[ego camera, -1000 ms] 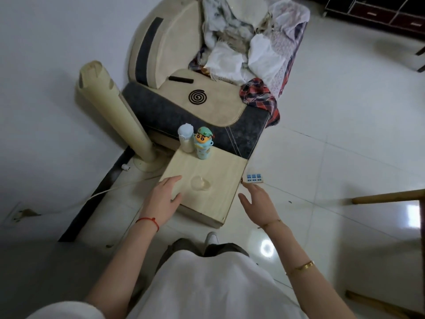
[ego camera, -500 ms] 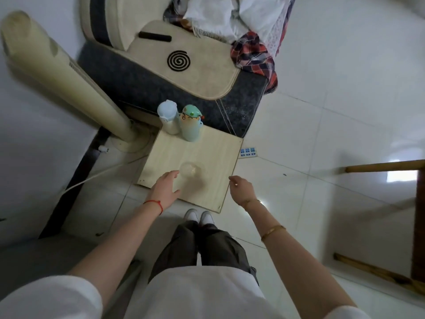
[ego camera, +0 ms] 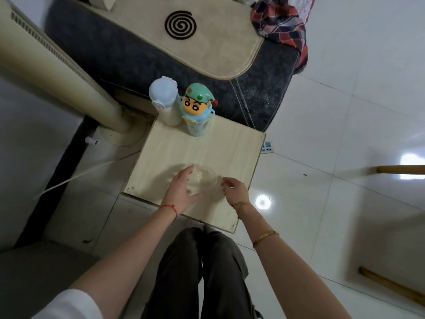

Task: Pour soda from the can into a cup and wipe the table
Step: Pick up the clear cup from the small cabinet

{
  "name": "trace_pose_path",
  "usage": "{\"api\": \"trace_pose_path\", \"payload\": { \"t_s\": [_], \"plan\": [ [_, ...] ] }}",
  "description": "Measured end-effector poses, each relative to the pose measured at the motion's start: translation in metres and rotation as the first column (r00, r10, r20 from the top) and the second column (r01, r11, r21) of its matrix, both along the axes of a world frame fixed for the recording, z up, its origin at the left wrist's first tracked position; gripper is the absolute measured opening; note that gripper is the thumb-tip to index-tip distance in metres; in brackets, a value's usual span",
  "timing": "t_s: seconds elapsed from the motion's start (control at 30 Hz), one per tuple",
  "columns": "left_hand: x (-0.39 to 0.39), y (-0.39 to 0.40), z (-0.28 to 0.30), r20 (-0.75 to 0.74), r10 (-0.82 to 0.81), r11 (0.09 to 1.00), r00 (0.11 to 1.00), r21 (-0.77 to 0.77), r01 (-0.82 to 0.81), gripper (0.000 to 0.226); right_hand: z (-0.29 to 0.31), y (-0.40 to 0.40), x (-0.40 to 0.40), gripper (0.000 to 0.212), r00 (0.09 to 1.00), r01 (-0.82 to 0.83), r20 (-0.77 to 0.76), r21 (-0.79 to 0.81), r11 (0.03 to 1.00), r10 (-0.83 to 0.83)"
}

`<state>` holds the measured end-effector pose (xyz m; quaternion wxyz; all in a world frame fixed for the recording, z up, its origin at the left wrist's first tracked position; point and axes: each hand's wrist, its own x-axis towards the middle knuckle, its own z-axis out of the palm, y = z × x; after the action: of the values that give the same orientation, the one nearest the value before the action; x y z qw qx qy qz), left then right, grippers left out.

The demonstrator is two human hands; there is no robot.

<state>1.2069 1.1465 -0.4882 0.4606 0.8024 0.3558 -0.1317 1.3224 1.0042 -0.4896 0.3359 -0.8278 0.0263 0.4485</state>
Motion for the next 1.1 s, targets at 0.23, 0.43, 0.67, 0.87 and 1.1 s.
{"api": "trace_pose_path", "payload": {
  "t_s": [0.23, 0.43, 0.67, 0.87, 1.1],
  "plan": [
    [0.01, -0.006, -0.022, 0.107, 0.0, 1.0, 0.994, -0.011, 0.001, 0.082, -0.024, 0.006, -0.002, 0.03, 0.997, 0.066, 0.031, 0.077, 0.995, -0.069],
    [0.013, -0.007, -0.005, 0.164, 0.002, 1.0, 0.986, -0.005, -0.001, 0.066, -0.012, 0.014, -0.004, 0.031, 0.999, 0.048, 0.01, 0.081, 0.996, -0.049],
    [0.009, -0.01, 0.078, 0.217, -0.023, 1.0, 0.976, 0.004, 0.023, 0.071, 0.063, 0.002, -0.008, 0.025, 0.98, 0.2, -0.051, 0.17, 0.965, -0.194],
    [0.0, -0.028, 0.169, 0.284, -0.111, 0.993, 0.952, 0.007, 0.114, 0.067, 0.156, -0.027, -0.023, 0.021, 0.955, 0.295, -0.063, 0.229, 0.928, -0.288],
    [-0.015, -0.061, 0.246, 0.369, -0.194, 0.976, 0.909, -0.019, 0.216, 0.065, 0.235, -0.075, -0.054, 0.022, 0.901, 0.431, -0.091, 0.304, 0.849, -0.424]
  ]
}}
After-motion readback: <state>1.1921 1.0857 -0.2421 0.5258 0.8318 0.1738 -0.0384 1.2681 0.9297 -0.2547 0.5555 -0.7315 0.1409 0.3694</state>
